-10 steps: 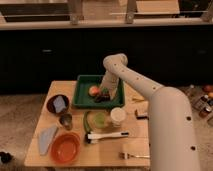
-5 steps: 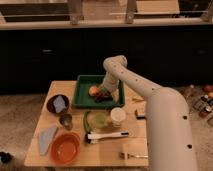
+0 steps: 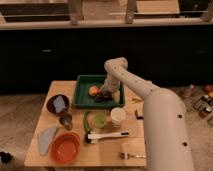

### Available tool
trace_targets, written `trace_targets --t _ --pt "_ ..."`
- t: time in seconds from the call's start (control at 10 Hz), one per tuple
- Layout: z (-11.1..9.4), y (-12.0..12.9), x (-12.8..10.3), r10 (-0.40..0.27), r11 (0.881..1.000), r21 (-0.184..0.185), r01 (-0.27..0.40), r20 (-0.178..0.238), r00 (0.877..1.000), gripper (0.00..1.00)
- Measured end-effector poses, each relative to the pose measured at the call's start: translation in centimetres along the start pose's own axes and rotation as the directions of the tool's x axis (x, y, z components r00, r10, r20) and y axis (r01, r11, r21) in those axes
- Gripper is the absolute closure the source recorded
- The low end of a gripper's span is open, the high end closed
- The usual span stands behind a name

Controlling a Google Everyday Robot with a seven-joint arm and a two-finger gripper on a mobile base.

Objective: Place grapes in red bowl

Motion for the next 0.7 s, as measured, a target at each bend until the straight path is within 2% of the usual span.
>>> trace_targets --t 0.3,0.7 --pt "0.61 0.16 0.24 0.012 1.0 -0.018 -0.012 -0.005 1.0 0.59" --pt "-0.02 0.28 0.47 0.011 1.0 -0.01 -0.011 -0.011 1.0 0.97"
